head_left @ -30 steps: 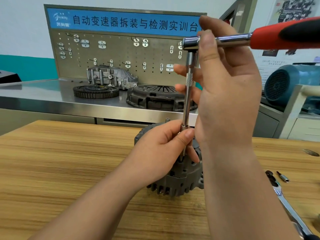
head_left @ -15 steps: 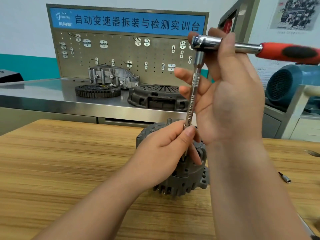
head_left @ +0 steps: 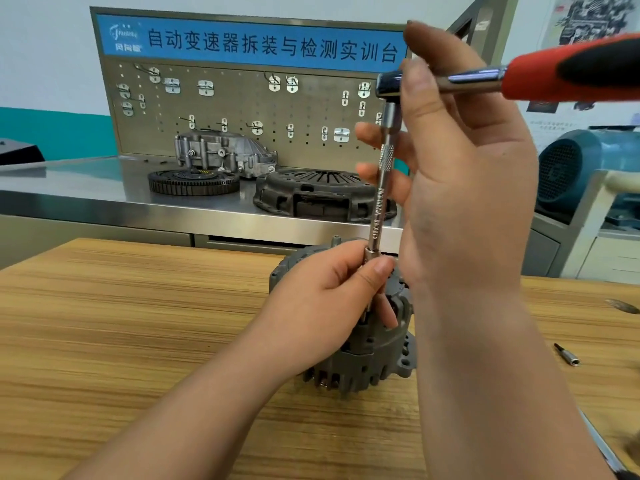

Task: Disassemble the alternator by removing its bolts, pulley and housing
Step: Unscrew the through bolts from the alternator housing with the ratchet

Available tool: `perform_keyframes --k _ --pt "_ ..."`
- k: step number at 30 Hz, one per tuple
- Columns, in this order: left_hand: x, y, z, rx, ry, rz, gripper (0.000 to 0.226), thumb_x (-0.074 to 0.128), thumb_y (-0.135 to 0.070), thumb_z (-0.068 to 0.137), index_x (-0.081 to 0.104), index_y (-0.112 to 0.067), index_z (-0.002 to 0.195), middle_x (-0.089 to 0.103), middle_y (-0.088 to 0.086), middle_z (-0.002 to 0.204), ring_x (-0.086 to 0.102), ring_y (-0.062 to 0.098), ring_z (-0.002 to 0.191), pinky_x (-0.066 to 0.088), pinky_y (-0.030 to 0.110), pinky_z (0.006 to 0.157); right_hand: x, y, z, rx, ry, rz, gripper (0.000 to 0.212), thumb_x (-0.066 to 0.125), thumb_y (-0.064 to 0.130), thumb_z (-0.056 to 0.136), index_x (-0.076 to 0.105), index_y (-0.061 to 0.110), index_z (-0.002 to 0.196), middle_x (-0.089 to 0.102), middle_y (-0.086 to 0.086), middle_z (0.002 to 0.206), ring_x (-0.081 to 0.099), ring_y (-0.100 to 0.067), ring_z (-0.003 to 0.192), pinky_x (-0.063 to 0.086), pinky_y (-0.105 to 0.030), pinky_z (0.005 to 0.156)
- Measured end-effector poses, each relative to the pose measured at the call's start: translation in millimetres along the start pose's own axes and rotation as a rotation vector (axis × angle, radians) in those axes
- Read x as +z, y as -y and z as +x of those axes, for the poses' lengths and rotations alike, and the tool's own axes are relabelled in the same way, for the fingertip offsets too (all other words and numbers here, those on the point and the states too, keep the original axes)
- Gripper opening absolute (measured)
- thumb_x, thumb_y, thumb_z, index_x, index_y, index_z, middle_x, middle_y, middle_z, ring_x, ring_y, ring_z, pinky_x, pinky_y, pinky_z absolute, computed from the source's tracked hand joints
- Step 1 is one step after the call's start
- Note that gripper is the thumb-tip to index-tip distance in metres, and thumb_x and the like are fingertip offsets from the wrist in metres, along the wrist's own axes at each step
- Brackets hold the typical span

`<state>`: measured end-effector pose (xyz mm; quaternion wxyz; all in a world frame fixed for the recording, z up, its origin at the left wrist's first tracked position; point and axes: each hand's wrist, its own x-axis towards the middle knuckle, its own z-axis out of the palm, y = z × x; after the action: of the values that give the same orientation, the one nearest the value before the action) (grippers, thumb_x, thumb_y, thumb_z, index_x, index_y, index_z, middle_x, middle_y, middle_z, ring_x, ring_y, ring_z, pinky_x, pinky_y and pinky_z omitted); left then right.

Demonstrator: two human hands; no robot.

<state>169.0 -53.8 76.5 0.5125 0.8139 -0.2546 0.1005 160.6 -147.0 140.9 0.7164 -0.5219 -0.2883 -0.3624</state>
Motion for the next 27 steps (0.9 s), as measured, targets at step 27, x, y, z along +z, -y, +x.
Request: perform_keyframes --k 27 --pt "2.4 3.6 -0.2 0.051 -0.020 -0.083 0.022 0.042 -0.045 0.096 0.062 -0.037 0.099 0.073 -0.014 0.084 0.065 0.016 0.085 0.051 0.052 0.086 1.5 1.5 -0.2 0.114 0.037 0.139 0.024 0.055 0.011 0.097 0.064 0.015 0.118 0.063 -0.001 0.107 0.064 -0.020 0.076 0.050 -0.025 0.059"
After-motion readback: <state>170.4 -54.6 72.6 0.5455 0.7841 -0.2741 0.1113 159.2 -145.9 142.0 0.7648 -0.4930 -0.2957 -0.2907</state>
